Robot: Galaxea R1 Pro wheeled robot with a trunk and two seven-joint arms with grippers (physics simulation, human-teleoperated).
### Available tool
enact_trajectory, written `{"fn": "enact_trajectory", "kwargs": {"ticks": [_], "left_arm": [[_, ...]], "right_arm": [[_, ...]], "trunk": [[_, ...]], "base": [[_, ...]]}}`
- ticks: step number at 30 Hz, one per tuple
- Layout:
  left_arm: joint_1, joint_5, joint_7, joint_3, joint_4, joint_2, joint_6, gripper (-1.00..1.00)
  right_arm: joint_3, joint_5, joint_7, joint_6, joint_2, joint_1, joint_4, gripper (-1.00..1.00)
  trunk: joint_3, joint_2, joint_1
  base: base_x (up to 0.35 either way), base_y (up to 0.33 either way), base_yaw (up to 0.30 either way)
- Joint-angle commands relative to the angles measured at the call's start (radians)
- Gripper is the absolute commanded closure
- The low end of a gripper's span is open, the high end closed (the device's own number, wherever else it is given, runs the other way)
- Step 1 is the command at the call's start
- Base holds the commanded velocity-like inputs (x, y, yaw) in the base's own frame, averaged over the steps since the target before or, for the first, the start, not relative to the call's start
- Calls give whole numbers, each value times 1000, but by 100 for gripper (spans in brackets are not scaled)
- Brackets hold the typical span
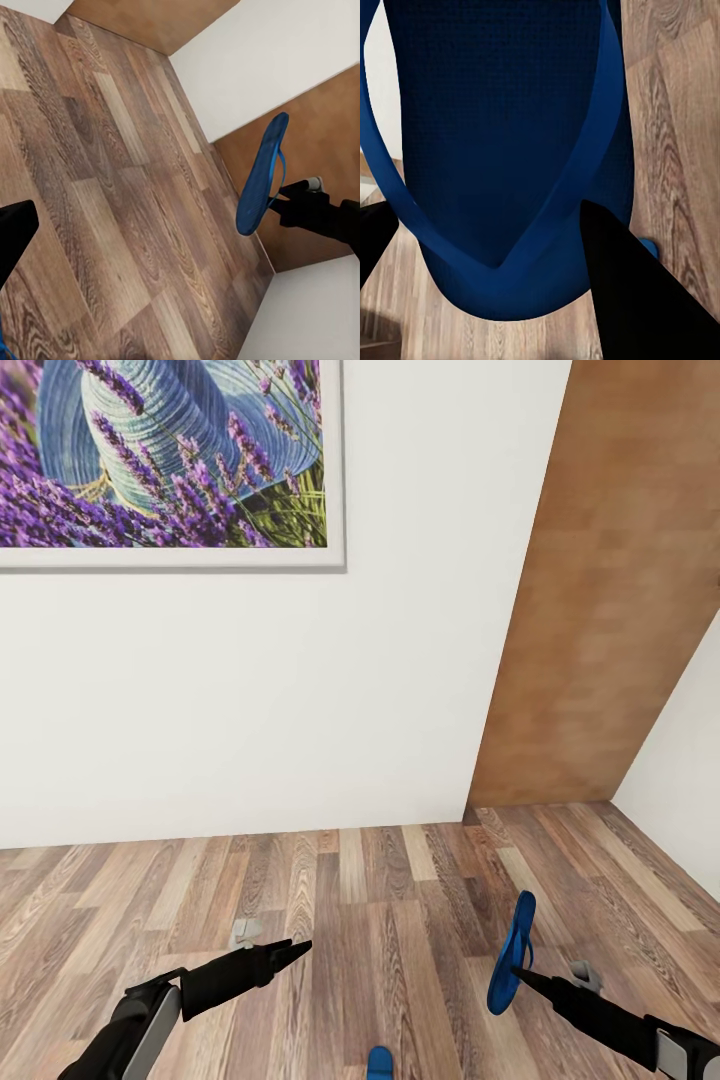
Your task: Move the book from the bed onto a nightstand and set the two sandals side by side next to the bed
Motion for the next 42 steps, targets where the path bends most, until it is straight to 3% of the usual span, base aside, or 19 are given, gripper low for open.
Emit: {"fn": "enact_trajectory", "kwargs": {"ticks": [1,28,30,33,35,36,39,40,42], "left_arm": [[0,6,-1,0,0,0,9,-100],[0,5,6,2,7,2,10,-100],[0,-8,32,2,14,1,10,-100],[-7,-58,167,2,16,-4,11,-100],[-30,-79,277,2,7,-38,18,-100],[-80,-92,350,-1,3,-83,42,-100],[-194,-150,481,-29,11,-168,182,-100],[-209,-167,508,-39,16,-182,210,-100],[-248,-230,627,-82,43,-232,291,-100]], "right_arm": [[7,-11,3,12,0,-2,3,100],[7,-11,3,12,0,-2,3,100],[7,-11,3,12,0,-2,3,100],[7,-12,3,12,0,-2,3,100],[7,-12,3,12,0,-2,3,100],[6,-12,2,12,0,-2,3,100],[7,-12,2,12,-1,-2,3,100],[7,-12,2,12,-1,-2,3,100],[7,-12,3,12,-1,-2,3,100]], "trunk": [[-1,0,0],[-1,0,0],[-1,0,0],[-1,0,0],[-1,0,0],[-1,0,0],[-1,0,0],[-1,0,0],[-1,0,0]], "base": [[0,0,0],[0,0,0],[0,0,0],[0,0,0],[0,0,0],[0,0,0],[0,0,0],[0,0,0],[0,0,0]]}}
